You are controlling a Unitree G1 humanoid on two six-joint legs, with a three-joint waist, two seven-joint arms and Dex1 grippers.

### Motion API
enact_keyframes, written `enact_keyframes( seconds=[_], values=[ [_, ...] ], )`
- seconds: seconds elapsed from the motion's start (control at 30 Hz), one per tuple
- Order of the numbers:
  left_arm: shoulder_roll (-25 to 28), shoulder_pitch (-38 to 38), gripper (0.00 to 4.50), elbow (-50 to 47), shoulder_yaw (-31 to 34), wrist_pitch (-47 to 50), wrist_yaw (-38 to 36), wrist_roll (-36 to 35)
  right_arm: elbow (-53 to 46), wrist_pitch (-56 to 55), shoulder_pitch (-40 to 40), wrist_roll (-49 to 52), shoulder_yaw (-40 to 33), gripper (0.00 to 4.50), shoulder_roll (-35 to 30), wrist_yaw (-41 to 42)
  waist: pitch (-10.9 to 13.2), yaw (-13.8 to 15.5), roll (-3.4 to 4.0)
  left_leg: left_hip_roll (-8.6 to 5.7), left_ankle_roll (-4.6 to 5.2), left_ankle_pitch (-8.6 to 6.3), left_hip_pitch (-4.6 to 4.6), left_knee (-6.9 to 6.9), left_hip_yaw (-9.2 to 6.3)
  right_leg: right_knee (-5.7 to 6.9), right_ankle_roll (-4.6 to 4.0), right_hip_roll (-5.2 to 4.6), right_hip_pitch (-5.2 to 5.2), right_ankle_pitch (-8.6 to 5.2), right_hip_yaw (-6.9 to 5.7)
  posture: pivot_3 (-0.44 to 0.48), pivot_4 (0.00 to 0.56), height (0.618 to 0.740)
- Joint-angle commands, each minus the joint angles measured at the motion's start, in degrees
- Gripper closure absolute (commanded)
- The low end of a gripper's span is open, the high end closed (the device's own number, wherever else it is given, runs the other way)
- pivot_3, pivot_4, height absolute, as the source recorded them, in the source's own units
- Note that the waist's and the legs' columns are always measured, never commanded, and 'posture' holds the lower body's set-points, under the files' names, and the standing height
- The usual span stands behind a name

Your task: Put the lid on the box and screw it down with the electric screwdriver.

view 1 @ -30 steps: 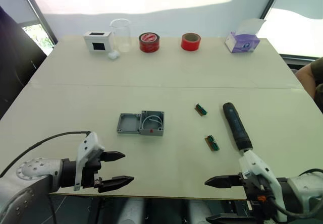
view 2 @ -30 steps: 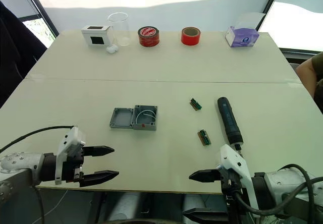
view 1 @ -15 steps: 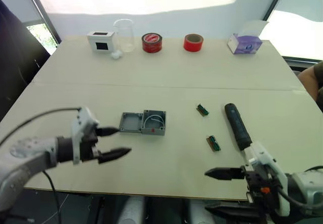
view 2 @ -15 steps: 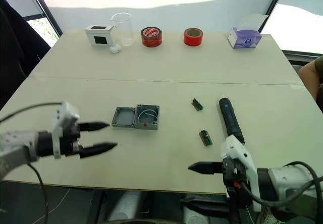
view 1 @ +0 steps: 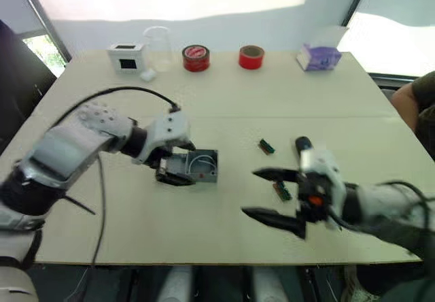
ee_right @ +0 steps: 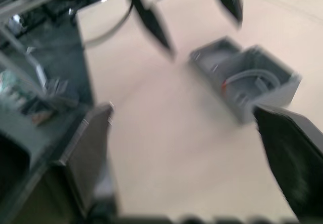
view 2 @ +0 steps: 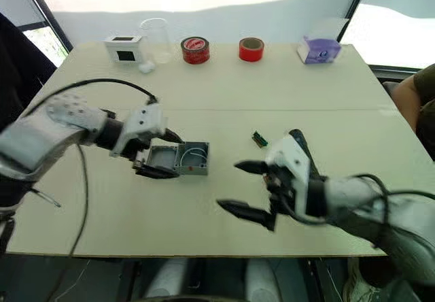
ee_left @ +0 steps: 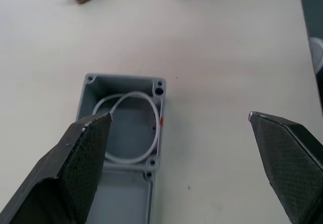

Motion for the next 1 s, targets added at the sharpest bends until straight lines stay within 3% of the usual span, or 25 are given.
enact_keyframes(
  seconds=[0.03, 0.37, 0.5, 0.77, 0.8, 1.0],
  values=[
    [-2.33, -2.26, 0.03, 4.50, -3.74, -4.73, -3.46, 6.41, -0.91, 2.23, -1.73, -2.13, 3.55, 0.00, 2.18, -3.37, 0.01, 0.40, -0.02, -0.01, -0.05, 0.03, -0.12, 0.03, -0.03, 0.28, 0.21, 0.01, -0.23, 0.06, 0.01, 0.000, 0.150, 0.740],
    [-8.64, -2.37, 0.03, 10.21, -7.25, -11.33, -8.59, 15.41, -3.36, 5.33, -1.05, 1.80, 1.44, 0.00, 3.29, -8.14, 0.01, 0.32, -0.02, -0.02, -0.04, 0.04, -0.56, 0.28, -0.10, 0.57, 0.38, 0.05, -0.64, 0.02, 0.00, 0.000, 0.150, 0.740],
    [-9.97, -1.79, 1.03, 11.59, -7.35, -12.92, -8.53, 18.20, -3.15, 5.74, -1.48, 2.81, 0.96, 0.00, 3.22, -8.71, 0.01, 0.28, -0.02, -0.02, -0.04, 0.04, -0.55, 0.30, -0.11, 0.60, 0.38, 0.06, -0.64, 0.03, 0.00, 0.000, 0.150, 0.740],
    [-12.29, -1.23, 4.25, 13.78, -7.97, -15.65, -9.84, 22.19, -2.40, 6.33, -2.92, 3.54, 1.02, 0.00, 3.49, -9.35, 0.01, 0.28, -0.01, -0.01, -0.05, 0.05, -0.54, 0.31, -0.11, 0.63, 0.39, 0.08, -0.64, 0.03, 0.00, 0.000, 0.150, 0.740],
    [-12.38, -1.09, 4.47, 13.74, -7.87, -15.69, -10.17, 22.39, -2.51, 6.43, -2.89, 3.71, 0.97, 0.00, 3.45, -9.43, 0.01, 0.30, -0.01, -0.01, -0.05, 0.05, -0.54, 0.31, -0.12, 0.63, 0.39, 0.07, -0.64, 0.03, 0.00, 0.000, 0.150, 0.740],
    [-13.56, -1.53, 4.47, 14.50, -7.12, -15.59, -11.46, 22.96, -3.28, 7.47, -2.37, 6.12, 0.25, 0.00, 2.13, -9.22, 0.00, 0.35, -0.01, -0.01, -0.05, 0.05, -0.54, 0.31, -0.13, 0.63, 0.39, 0.08, -0.64, 0.03, 0.00, 0.000, 0.150, 0.740]
  ],
)
